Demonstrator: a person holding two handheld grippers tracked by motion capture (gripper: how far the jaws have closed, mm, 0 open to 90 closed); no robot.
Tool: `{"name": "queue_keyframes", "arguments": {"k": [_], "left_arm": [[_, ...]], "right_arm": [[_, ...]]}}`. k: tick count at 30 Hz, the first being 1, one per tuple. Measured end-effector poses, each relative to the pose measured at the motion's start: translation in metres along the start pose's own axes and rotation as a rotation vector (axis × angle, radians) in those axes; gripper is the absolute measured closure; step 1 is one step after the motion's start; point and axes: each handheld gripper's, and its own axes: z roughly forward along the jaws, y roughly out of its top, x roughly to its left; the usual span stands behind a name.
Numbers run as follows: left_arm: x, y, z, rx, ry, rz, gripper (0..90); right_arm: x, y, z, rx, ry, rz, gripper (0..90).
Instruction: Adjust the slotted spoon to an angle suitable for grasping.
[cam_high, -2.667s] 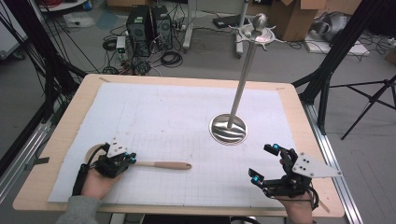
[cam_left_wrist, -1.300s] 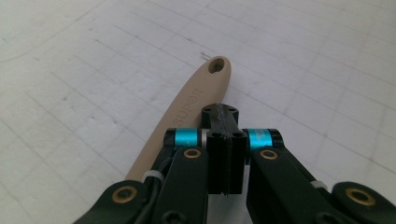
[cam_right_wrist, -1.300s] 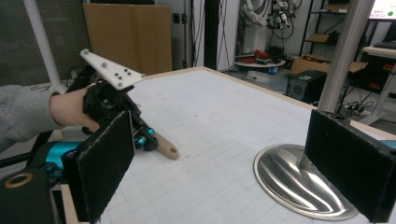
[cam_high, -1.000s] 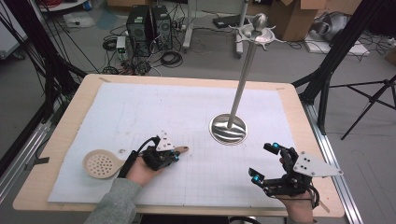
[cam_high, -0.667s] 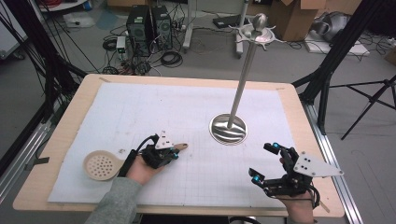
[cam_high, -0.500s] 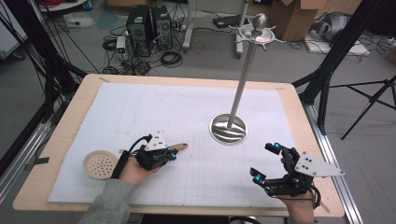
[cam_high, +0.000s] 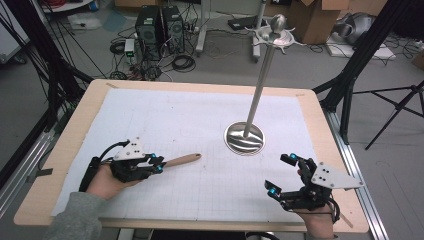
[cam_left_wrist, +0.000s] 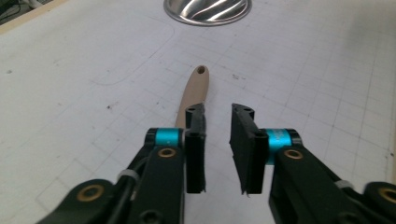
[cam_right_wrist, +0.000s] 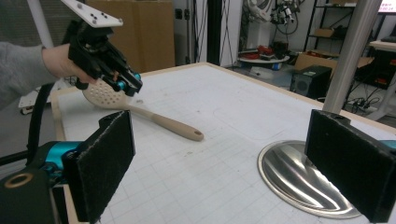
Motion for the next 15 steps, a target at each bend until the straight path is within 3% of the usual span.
{"name": "queue_keyframes", "arguments": {"k": [4, 7, 9, 15], "left_arm": [[0.006, -0.002, -0.012, 0.003, -0.002, 0.03, 54.8], [0.011, -0.003, -0.019, 0.064, 0.016, 0.045, 42.8], [0.015, -0.005, -0.024, 0.083, 0.007, 0.055, 39.2], [0.027, -0.012, -0.029, 0.168, -0.014, 0.034, 17.3]], "right_arm": [[0.0, 0.0, 0.003, 0.006, 0.005, 0.002, 7.4], [0.001, 0.0, 0.004, 0.008, 0.008, -0.001, 7.4], [0.001, 0.001, 0.005, 0.007, 0.011, -0.006, 7.4], [0.001, 0.0, 0.007, 0.011, 0.013, -0.011, 7.4]]}}
